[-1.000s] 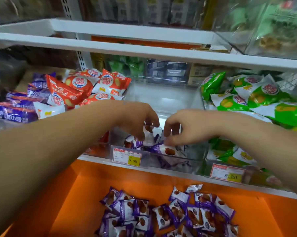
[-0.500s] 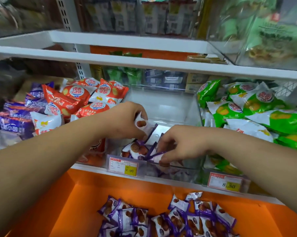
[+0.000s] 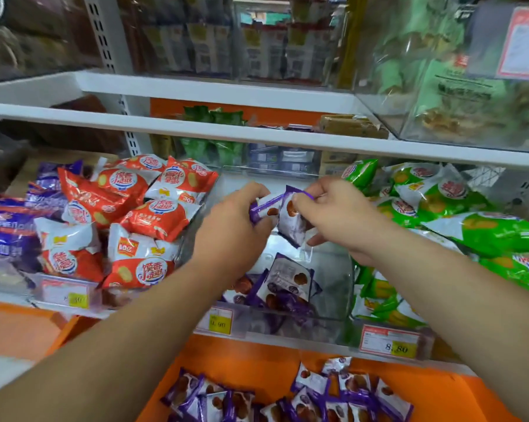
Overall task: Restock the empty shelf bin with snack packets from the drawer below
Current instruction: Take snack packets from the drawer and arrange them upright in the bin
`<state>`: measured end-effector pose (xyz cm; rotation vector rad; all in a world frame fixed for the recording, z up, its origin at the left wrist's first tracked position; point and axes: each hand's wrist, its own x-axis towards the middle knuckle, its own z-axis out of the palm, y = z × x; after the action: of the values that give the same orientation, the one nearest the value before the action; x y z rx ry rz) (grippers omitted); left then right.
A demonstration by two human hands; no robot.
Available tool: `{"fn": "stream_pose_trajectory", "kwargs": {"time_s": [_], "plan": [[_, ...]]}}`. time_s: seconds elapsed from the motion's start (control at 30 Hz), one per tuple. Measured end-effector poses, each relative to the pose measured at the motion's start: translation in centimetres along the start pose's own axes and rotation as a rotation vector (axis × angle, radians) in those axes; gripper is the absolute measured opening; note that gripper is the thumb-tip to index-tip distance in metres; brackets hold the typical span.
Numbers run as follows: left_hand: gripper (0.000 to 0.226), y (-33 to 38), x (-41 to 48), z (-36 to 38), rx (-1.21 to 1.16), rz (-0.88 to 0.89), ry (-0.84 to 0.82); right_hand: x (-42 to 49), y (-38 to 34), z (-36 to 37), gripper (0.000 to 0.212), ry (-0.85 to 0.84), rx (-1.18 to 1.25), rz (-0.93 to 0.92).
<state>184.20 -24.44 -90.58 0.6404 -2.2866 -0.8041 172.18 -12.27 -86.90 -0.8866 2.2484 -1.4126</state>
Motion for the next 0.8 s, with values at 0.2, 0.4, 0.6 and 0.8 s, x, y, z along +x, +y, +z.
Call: {"fn": "stream_pose_trajectory", "kwargs": {"time_s": [0.2,0.4,0.6,0.8], "plan": [[0.032,1.7,-1.4,1.3,-0.488,-0.142,-0.063,-1.9,1.2,-0.2,0.017,0.033,0.184,0.027],[0.023,1.5,-1.3,0.1,-0.49,-0.109,0.012,-3.1,1.4,0.0,0.021,-0.055,0.423,0.077],[0.062,1.2,-0.5,-0.8,-0.656,-0.195,0.032,-3.2,2.2,0.0,0.039,-0.101,0.48,0.004],[0.06,0.0,-0.4,-0.7,-0.709,-0.292,-0.057,-3.0,1.8,-0.6,0.04,0.011,0.225,-0.034]]}}
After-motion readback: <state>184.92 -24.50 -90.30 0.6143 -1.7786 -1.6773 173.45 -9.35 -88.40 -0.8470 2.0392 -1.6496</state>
